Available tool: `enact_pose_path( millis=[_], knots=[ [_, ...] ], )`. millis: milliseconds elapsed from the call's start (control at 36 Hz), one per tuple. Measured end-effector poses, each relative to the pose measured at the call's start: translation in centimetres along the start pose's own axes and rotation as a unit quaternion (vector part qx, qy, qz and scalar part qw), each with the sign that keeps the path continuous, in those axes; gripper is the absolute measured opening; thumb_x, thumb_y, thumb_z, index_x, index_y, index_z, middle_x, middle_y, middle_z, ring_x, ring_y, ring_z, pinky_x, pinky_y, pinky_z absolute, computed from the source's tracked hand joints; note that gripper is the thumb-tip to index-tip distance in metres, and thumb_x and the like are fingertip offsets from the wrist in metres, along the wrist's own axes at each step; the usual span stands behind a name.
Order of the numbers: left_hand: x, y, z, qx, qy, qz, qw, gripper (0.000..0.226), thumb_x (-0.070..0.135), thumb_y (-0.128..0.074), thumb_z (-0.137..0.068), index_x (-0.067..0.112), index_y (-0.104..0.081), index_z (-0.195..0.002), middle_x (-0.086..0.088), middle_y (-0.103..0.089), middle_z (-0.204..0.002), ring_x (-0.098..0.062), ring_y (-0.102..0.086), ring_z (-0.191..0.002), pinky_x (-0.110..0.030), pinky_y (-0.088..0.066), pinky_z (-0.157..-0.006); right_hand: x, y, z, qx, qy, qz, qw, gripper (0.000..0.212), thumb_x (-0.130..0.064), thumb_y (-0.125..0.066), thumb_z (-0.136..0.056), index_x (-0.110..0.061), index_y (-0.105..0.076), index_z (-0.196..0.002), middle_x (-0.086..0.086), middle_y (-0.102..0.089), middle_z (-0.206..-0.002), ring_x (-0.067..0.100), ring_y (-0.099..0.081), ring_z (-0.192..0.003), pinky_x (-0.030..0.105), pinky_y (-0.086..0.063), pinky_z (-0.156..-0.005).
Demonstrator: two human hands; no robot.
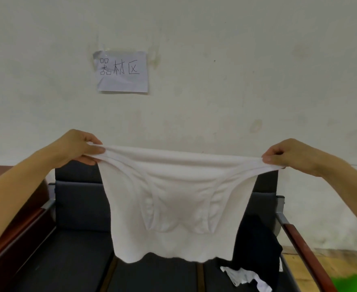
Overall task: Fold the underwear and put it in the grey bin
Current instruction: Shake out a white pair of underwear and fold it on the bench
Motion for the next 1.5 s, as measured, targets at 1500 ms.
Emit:
enact_pose_path(
  millis=[1500],
  knots=[
    [-46.7, -25.1, -13.8, -0.277, 0.107, -0.389, 0.872, 0.019, 0.016, -0.062, -0.087, 0.026, -0.056, -0.073, 0.003, -0.059, -0.078, -0.011, -0.056, -0.073, -0.029, -0.044, -0.064, 20.4, -53.5, -14.0, -0.344, -0.118, 0.131, 0.922, 0.015, -0.028, -0.057, -0.092, -0.021, -0.056, -0.079, -0.004, -0.054, -0.074, 0.016, -0.055, -0.075, 0.027, -0.041, -0.061]
  ],
)
Point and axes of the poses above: each hand's wrist, its own z-axis away from the middle knuckle, its own y-axis out of the back of the hand, x = y × z, the point moved 9 cm from there along -z, towards the middle knuckle
